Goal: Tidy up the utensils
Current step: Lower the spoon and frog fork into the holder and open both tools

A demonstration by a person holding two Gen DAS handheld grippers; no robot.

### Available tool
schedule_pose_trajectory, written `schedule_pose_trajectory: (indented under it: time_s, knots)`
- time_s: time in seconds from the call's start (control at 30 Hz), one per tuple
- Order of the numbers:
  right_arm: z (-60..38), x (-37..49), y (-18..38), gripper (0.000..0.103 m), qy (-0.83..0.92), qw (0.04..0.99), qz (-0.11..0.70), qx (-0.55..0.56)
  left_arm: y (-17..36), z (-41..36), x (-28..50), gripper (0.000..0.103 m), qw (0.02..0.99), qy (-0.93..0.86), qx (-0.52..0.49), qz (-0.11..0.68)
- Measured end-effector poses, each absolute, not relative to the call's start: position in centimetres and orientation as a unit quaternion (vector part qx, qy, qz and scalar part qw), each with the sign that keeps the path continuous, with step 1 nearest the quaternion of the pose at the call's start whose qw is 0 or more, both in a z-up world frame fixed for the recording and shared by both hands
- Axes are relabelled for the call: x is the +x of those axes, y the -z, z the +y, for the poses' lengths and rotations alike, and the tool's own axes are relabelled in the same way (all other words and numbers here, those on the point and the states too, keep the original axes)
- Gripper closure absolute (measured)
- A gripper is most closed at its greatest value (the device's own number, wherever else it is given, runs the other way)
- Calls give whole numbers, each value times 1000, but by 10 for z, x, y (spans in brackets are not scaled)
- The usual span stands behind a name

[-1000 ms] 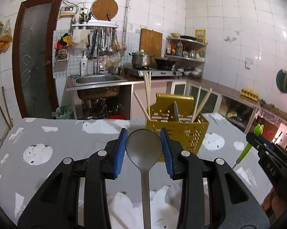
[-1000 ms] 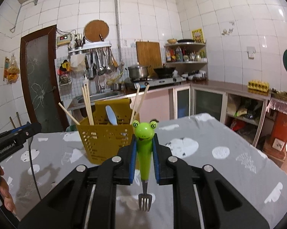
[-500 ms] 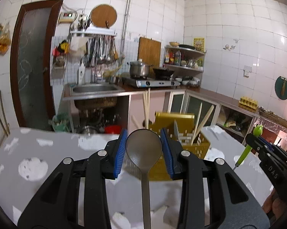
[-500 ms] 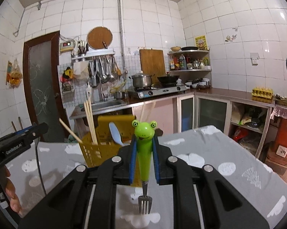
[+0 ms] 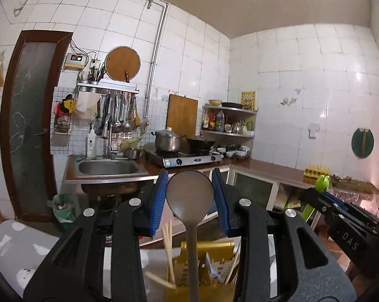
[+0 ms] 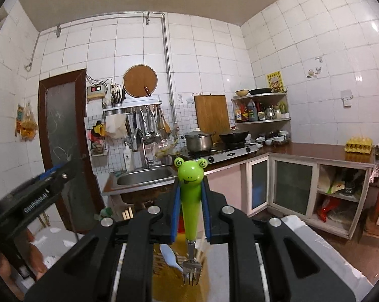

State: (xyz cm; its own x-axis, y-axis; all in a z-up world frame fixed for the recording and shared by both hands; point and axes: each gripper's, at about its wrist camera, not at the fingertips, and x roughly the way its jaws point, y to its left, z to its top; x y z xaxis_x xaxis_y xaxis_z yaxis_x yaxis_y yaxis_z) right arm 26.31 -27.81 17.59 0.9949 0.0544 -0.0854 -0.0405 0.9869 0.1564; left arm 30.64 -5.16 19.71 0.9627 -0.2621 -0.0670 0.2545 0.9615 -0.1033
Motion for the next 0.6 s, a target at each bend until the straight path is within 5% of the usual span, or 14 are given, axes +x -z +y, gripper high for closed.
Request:
schedule_pose_trajectory:
  time_s: [0.6]
  knots:
    - [-252,328,-125,87,-5,995,77,55,-128,-68,390,68,990,122,-31,64]
